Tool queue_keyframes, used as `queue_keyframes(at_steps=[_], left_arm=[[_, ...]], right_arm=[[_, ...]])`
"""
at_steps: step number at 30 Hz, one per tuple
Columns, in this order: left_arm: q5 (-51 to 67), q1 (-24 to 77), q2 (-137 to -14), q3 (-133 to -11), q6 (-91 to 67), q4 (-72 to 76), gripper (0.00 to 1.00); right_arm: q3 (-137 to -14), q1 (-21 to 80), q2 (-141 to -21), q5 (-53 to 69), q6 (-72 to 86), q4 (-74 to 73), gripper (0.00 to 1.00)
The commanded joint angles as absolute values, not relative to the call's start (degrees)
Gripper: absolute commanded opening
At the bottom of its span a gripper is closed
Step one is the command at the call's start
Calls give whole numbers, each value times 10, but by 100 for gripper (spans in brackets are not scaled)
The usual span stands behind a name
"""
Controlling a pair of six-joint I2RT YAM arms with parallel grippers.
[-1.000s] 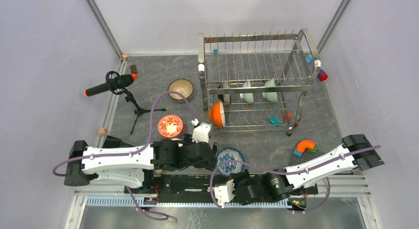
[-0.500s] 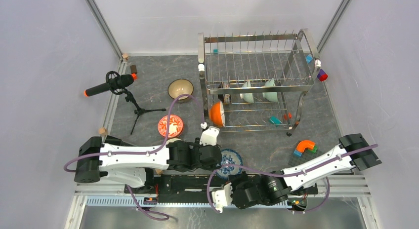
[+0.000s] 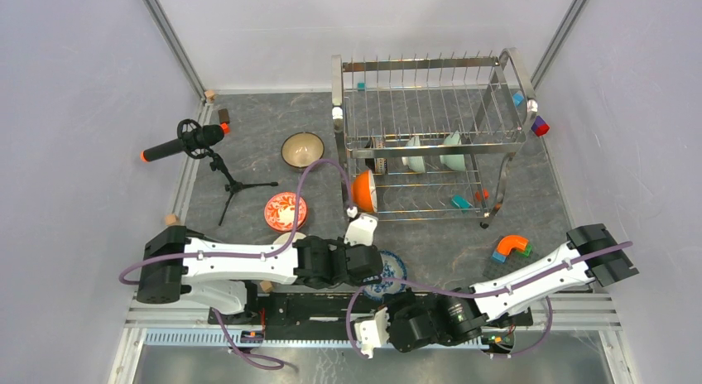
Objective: Unload the bowls from the dish rack
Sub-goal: Place the bowl at the center of the board.
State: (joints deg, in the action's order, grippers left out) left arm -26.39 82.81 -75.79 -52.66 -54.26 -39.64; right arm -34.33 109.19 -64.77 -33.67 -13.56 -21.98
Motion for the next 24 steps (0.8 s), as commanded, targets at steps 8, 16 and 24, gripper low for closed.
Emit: queue_keyframes(at_steps=[8,16,24], left_arm=[[-269,833,-781,-550,-545,-391,5],[-282,836,-761,-530,-563,-378,2],[-317,836,-713,-486,-611,-359,2]], right_arm=[[-381,1098,-653,-377,-129,-204,0],[-400,1098,-650,-360,-60,-204,54],[-413,1098,-528,-434,102,-171,83]])
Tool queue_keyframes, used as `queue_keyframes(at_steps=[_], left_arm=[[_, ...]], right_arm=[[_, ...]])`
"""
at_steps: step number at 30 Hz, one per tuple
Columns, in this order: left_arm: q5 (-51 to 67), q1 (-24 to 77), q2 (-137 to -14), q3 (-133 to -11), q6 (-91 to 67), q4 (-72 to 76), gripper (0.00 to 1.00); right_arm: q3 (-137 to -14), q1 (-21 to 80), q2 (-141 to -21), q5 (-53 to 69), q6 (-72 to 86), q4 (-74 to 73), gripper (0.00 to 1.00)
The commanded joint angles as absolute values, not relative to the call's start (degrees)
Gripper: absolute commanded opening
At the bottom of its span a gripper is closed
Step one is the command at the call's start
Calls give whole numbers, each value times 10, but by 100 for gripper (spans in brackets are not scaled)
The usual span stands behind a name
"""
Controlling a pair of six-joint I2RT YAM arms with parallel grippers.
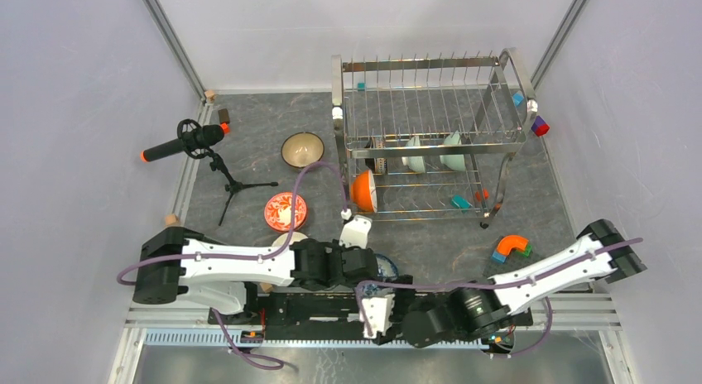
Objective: Unload the bowls from the dish rack
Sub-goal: Place the bowl at the center of the board.
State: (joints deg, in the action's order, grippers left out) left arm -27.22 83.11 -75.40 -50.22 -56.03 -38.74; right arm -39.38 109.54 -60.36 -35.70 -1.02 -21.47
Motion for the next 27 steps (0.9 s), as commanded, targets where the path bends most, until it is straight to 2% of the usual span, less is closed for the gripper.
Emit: queue_keyframes(at_steps=[1,4,5,6,10,14,19,27], left_arm=[[-320,836,-705,-478,-619,-353,2],[-334,835,-685,-459,-645,-343,2],[-338,836,-678,-456,-653,-340,2],[-344,836,-671,-453,-664,-339,2],[-364,836,-651,-447,-711,-342,2],[-381,836,-637,-446,-772,-359,2],[-390,835,-625,-444,-849,-373,2],[-387,836,-656,-458,-882,-373,2]], right_arm=[[-404,1097,-505,-465,133,-160,84],[-375,1084,-457,-514,215,-137,88],[-368,1071,-448,-514,241,-135,96],[-365,1057,-442,-514,262,-139,98],[-359,980,-432,-531,386,-188,98],[-316,924,-399,-522,454,-172,91],[-246,894,-348,-486,481,-102,77],[-256,861,-390,-449,494,-107,65]])
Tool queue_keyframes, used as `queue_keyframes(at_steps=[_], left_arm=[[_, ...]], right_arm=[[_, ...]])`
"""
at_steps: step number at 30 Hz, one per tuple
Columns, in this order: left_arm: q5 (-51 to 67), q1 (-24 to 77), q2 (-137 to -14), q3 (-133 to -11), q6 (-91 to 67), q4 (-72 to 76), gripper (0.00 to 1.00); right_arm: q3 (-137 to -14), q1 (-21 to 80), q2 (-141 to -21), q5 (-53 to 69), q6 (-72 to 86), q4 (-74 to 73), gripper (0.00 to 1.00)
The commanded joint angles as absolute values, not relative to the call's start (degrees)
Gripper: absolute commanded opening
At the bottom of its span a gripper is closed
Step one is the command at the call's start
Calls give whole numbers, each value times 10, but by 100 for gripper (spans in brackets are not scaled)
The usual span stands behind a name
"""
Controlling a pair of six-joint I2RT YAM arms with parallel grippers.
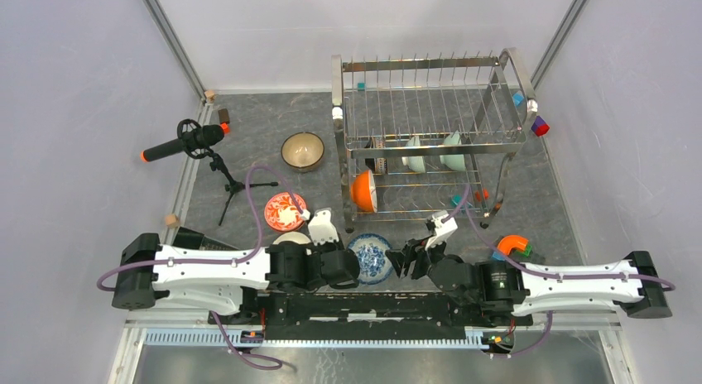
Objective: Unload the bowls from the dish rack
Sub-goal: Place the bowl at the center of the board.
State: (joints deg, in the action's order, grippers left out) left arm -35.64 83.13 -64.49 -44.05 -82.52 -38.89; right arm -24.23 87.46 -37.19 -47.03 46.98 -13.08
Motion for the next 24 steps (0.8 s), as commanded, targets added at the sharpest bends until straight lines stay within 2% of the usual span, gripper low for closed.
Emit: queue_keyframes(at_steps=[1,5,16,24], left_arm=[[-388,837,-660,-460,-882,-374,2],[-388,840,-666,-464,-887,-377,2],[-408,851,-689,-496,-900,-433,2],[-416,855,-690,-499,-911,-446,2]], right_arm=[[-256,856,-393,-446,495,-107,62],[-268,837,-412,-433,496,-121,54],[-301,813,-491,-375,453,-132,50],[-305,807,-521,-359,442,-129,37]])
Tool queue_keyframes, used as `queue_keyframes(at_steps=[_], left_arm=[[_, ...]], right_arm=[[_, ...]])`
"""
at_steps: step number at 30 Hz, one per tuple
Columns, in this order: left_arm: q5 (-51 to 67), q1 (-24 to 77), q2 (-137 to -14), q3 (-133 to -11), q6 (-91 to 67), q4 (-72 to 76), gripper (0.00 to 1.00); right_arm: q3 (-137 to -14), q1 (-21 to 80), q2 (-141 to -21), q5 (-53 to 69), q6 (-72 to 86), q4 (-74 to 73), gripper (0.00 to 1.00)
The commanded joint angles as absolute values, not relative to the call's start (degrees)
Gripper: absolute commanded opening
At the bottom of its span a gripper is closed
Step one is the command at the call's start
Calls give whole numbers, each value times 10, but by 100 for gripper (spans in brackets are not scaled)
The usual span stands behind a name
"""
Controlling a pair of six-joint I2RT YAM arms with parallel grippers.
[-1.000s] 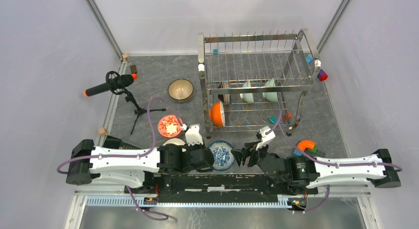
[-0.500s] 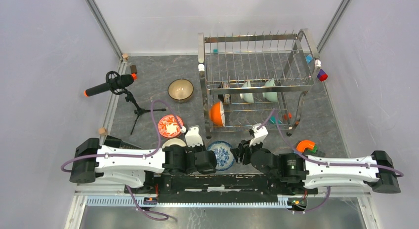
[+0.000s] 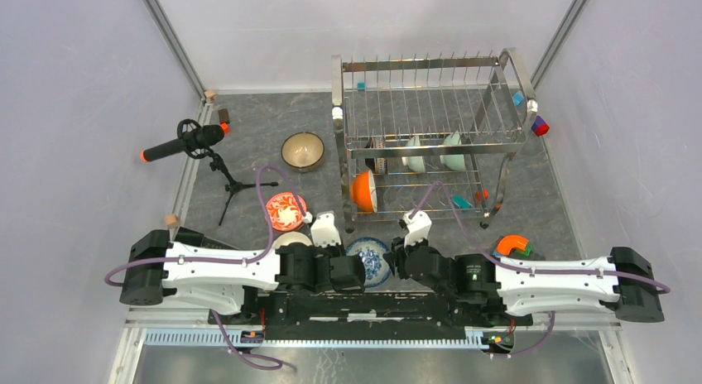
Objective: Unload the bowls from the dish rack
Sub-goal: Place the bowl at the center of the board.
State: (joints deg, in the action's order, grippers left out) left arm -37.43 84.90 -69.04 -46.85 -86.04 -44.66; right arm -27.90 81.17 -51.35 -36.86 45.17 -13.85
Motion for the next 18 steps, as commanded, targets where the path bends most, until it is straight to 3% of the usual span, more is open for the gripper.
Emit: queue_keyframes(at_steps=[1,12,18], left_arm=[[-417,855,-691,-500,-911,-448,2],[-418,862,-698,-503,-918,-447,2],[-421,865,-700,-507,-912,-446,2]], right_arm=[[-306,806,-524,-358,442,-129,37],[-321,803,-578,-341,430,-124,27],[-322,797,-601,-337,419,-123,14]])
